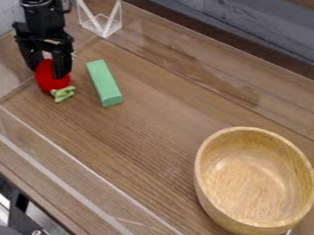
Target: Move the red object to the right side of the table
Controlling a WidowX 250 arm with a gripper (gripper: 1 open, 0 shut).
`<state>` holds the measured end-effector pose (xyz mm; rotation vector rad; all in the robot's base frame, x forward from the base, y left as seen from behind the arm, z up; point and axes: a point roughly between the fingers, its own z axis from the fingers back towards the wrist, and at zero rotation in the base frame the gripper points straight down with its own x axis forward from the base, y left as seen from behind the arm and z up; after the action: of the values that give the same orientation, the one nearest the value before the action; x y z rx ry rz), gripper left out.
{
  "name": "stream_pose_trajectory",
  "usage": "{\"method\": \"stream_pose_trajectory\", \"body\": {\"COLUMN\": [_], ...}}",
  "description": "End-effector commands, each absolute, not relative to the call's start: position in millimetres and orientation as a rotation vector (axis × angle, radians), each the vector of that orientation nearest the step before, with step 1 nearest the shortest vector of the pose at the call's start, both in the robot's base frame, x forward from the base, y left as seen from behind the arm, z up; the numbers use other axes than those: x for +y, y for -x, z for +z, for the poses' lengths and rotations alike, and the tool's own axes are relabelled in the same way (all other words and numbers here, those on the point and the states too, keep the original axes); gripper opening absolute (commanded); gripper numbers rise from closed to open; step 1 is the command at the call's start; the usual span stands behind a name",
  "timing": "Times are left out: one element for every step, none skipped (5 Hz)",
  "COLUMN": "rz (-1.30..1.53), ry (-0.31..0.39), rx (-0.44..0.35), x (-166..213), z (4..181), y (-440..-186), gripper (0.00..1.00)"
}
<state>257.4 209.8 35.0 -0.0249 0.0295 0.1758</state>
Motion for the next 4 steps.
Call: {"method": "stream_pose_trajectory", "body": {"rz": [0.173,0.163,0.248,0.237], "ry": [0.015,0.020,0.025,0.025], "rx": [0.007,0.006,0.003,0.003], "x": [212,211,211,210], "z": [38.4,35.9,56.4,61.6], "y": [-259,-261,-256,-251], "gripper": [1.00,1.00,1.00,0.00]}}
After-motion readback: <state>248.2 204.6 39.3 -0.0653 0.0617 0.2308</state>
